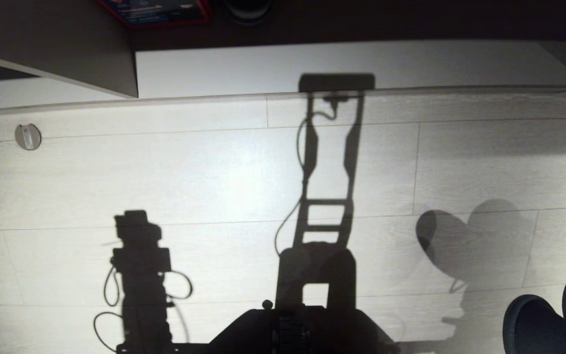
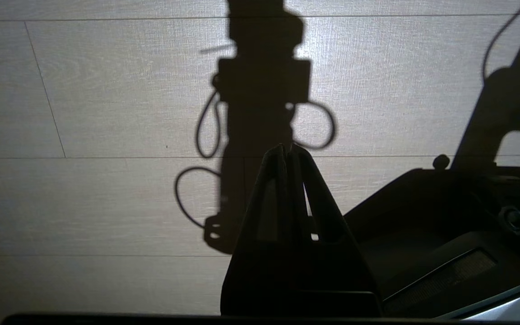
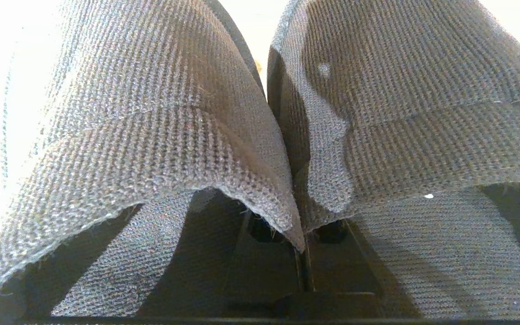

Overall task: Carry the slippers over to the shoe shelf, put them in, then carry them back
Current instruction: Place the slippers on the floor

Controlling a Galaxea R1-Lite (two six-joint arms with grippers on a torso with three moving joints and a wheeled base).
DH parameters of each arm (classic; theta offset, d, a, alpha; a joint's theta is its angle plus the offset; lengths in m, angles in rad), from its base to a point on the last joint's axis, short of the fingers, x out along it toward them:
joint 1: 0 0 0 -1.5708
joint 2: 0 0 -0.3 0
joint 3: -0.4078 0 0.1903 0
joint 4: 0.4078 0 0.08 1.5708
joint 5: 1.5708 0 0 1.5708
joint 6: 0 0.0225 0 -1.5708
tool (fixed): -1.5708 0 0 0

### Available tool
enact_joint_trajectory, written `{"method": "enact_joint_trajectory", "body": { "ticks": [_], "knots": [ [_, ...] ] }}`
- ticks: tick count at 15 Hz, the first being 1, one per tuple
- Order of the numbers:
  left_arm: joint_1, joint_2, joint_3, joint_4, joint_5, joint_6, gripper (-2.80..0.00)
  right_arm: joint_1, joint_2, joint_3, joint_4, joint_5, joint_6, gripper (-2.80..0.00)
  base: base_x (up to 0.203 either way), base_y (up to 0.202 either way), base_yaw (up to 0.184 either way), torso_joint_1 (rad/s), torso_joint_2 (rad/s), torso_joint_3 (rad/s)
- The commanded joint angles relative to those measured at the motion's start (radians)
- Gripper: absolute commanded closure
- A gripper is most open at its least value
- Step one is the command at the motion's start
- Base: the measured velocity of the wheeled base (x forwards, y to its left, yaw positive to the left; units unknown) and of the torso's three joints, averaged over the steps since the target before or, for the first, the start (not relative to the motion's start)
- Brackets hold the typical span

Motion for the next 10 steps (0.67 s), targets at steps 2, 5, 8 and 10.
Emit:
{"method": "enact_joint_trajectory", "body": {
  "ticks": [2, 5, 8, 10],
  "knots": [
    [0.000, 0.000, 0.000, 0.000, 0.000, -0.002, 0.00, 0.000, 0.004, 0.000, 0.001, 0.001, -0.001, 0.00, 0.000, 0.000, 0.000, 0.000, 0.00, 0.000],
    [0.000, 0.000, 0.000, 0.000, 0.000, -0.001, 0.00, 0.000, 0.004, 0.000, 0.001, 0.001, -0.001, 0.00, 0.000, 0.000, 0.000, 0.000, 0.00, 0.000],
    [0.000, 0.002, 0.000, 0.000, 0.002, -0.001, 0.00, 0.001, 0.004, 0.000, 0.001, 0.001, -0.001, 0.00, 0.000, 0.000, 0.000, 0.000, 0.00, 0.000],
    [0.000, 0.002, 0.000, 0.000, 0.002, -0.004, 0.00, 0.000, 0.004, 0.000, 0.000, 0.001, -0.001, 0.00, 0.000, 0.000, 0.000, 0.001, 0.00, 0.074]
  ]
}}
